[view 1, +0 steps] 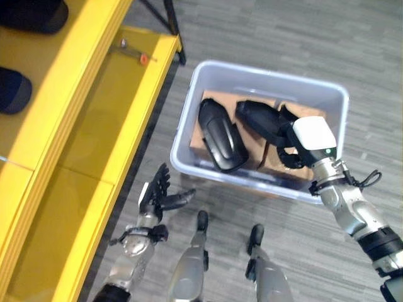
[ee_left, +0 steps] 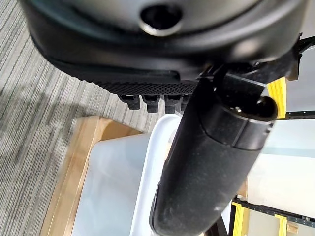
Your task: Move parts from the plastic box to the shelf.
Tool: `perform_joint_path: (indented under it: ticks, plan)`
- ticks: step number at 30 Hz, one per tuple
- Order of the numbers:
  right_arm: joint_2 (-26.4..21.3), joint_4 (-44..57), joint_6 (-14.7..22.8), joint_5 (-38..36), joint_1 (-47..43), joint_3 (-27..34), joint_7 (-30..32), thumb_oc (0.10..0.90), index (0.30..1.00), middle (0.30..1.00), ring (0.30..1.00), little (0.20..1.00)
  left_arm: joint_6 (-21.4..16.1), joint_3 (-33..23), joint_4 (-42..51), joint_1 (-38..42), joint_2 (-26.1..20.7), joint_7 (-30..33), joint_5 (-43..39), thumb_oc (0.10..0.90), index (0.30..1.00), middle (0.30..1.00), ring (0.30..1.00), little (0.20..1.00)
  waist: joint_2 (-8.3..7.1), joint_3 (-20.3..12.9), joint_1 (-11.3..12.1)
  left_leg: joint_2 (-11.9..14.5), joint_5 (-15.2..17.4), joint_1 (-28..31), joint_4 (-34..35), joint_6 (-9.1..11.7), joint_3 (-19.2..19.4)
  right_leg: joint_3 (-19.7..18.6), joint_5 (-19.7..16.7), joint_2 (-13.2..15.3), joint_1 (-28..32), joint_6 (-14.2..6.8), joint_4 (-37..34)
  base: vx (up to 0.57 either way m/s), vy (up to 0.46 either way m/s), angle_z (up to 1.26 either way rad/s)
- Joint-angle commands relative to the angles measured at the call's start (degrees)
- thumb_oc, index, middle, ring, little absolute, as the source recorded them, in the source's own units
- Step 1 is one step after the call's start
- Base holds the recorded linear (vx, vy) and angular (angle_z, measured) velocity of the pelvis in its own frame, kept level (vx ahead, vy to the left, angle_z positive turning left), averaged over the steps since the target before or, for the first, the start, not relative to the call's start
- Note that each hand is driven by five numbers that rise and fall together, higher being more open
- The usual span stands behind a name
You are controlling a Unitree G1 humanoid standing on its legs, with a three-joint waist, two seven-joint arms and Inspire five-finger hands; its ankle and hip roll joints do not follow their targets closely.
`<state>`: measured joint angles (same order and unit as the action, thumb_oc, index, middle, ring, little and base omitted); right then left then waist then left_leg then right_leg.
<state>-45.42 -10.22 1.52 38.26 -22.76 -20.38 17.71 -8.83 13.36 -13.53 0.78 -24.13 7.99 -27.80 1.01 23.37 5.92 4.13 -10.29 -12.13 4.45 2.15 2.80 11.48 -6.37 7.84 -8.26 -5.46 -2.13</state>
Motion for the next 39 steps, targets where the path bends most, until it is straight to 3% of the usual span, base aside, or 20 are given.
perform_joint_path:
  ticks: [1, 2, 6, 10, 13, 22, 30, 36, 37, 38, 39]
  plan:
    - [-1.42, 6.50, 2.58, 0.74, -1.13, 5.09, 3.26, 0.400, 0.300, 0.300, 0.300, 0.300, -3.20, -1.23, 0.90, -0.29, -2.54, -1.70, 2.58, 0.900, 1.000, 1.000, 1.000, 1.000, -3.59, -8.73, -0.42, 4.62, 1.91, 4.19, 0.55, 3.20, 1.63, -0.59, 0.68, 2.39, 2.80, -3.07, 1.09, 0.05, -0.008, 0.01]
    - [-1.42, 6.50, 2.58, 0.74, -1.13, 5.09, 3.26, 0.400, 0.300, 0.300, 0.300, 0.300, -3.20, -1.23, 0.90, -0.29, -2.54, -1.70, 2.58, 0.900, 1.000, 1.000, 1.000, 1.000, -3.59, -8.73, -0.42, 4.62, 1.91, 4.19, 0.55, 3.20, 1.63, -0.59, 0.68, 2.39, 2.80, -3.07, 1.09, 0.07, -0.005, -0.01]
    - [-0.68, 13.31, 4.58, 0.54, 5.50, 10.30, 2.10, 0.400, 0.300, 0.300, 0.300, 0.300, -2.36, -3.17, -0.39, -2.91, -1.72, -2.64, 4.26, 0.900, 1.000, 1.000, 1.000, 1.000, -4.20, -13.91, -1.71, 5.29, 3.04, 8.57, 0.55, 3.05, 2.69, -1.55, 1.71, 1.68, 6.03, -3.07, 1.40, 0.09, -0.012, -0.18]
    - [-0.47, 15.79, 5.34, 0.31, 7.55, 11.36, 1.38, 0.400, 0.300, 0.300, 0.300, 0.300, -2.06, -3.37, -0.93, -3.46, -1.12, -2.80, 4.72, 0.900, 1.000, 1.000, 1.000, 1.000, -4.22, -15.81, -2.17, 5.69, 3.60, 10.74, 0.55, 2.98, 3.22, -2.06, 2.72, 1.38, 7.42, -2.96, 2.16, 0.04, -0.013, -0.14]
    - [0.32, 17.71, 6.32, -0.16, 7.13, 10.01, 0.07, 0.400, 0.300, 0.300, 0.300, 0.300, -1.57, -3.96, -1.76, -4.73, 0.03, -2.59, 5.13, 0.900, 1.000, 1.000, 1.000, 1.000, -4.20, -18.37, -2.84, 6.45, 4.26, 13.98, 0.29, 2.42, 4.19, -4.09, 3.99, 0.58, 8.62, -2.53, 3.64, 0.01, -0.044, -0.16]
    - [0.47, 19.38, 7.27, -0.78, 3.55, 7.00, -1.14, 0.400, 0.300, 0.300, 0.300, 0.300, -1.19, -4.33, -2.30, -5.55, 1.09, -2.52, 5.06, 0.900, 1.000, 1.000, 1.000, 1.000, -3.56, -21.18, -2.91, 8.58, 2.40, 16.17, 0.28, 3.16, 5.03, -6.01, 5.08, -1.62, 9.67, -1.58, 3.94, -0.02, -0.056, -0.19]
    - [-1.14, 20.22, 7.49, 0.08, -2.22, 3.82, -0.62, 0.400, 0.300, 0.300, 0.300, 0.300, -0.70, -3.43, -2.78, -5.17, 1.79, -1.83, 4.20, 0.900, 1.000, 1.000, 1.000, 1.000, -2.19, -21.30, -2.26, 11.61, -2.58, 15.46, -0.06, 5.52, 3.29, -4.32, 6.84, -4.79, 11.20, 0.53, 4.41, -0.05, -0.129, 0.07]
    - [-3.84, 20.71, 7.31, 1.07, -7.82, 2.26, 0.48, 0.400, 0.300, 0.300, 0.300, 0.300, -0.39, -2.56, -3.01, -4.95, 1.79, -1.74, 3.89, 0.900, 1.000, 1.000, 1.000, 1.000, -1.34, -18.75, -1.19, 13.10, -5.95, 11.84, -1.56, 6.73, 1.64, -0.58, 8.54, -6.08, 10.97, 2.05, 6.34, -0.10, -0.090, 0.24]
    - [-5.00, 21.39, 6.82, 2.17, -8.42, 2.86, 1.28, 0.400, 0.300, 0.300, 0.300, 0.300, -0.39, -1.98, -2.97, -4.09, 1.53, -1.58, 3.70, 0.900, 1.000, 1.000, 1.000, 1.000, -1.93, -16.76, -1.85, 13.30, -6.08, 9.39, -5.60, 5.75, 5.22, 1.68, 8.49, -4.92, 9.97, 2.70, 7.88, -0.22, -0.059, 0.44]
    - [-5.03, 21.38, 6.81, 2.20, -8.50, 2.94, 1.31, 0.400, 0.300, 0.300, 0.300, 0.300, -0.38, -1.97, -3.03, -3.87, 1.53, -1.57, 3.68, 0.900, 1.000, 1.000, 1.000, 1.000, -2.02, -16.70, -2.08, 13.15, -5.56, 8.60, -6.66, 5.61, 4.82, 1.93, 8.77, -4.68, 9.67, 2.64, 8.33, -0.25, -0.098, 0.95]
    - [-5.82, 22.00, 6.48, 3.26, -8.60, 3.50, 2.11, 0.400, 0.300, 0.300, 0.300, 0.300, -0.47, -1.88, -2.99, -3.14, 1.52, -1.42, 3.56, 0.900, 1.000, 1.000, 1.000, 1.000, -2.68, -16.16, -3.47, 14.40, -3.18, 8.53, -11.78, 5.03, 9.81, 3.42, 8.76, -3.76, 8.45, 3.12, 9.70, -0.18, -0.083, 1.60]
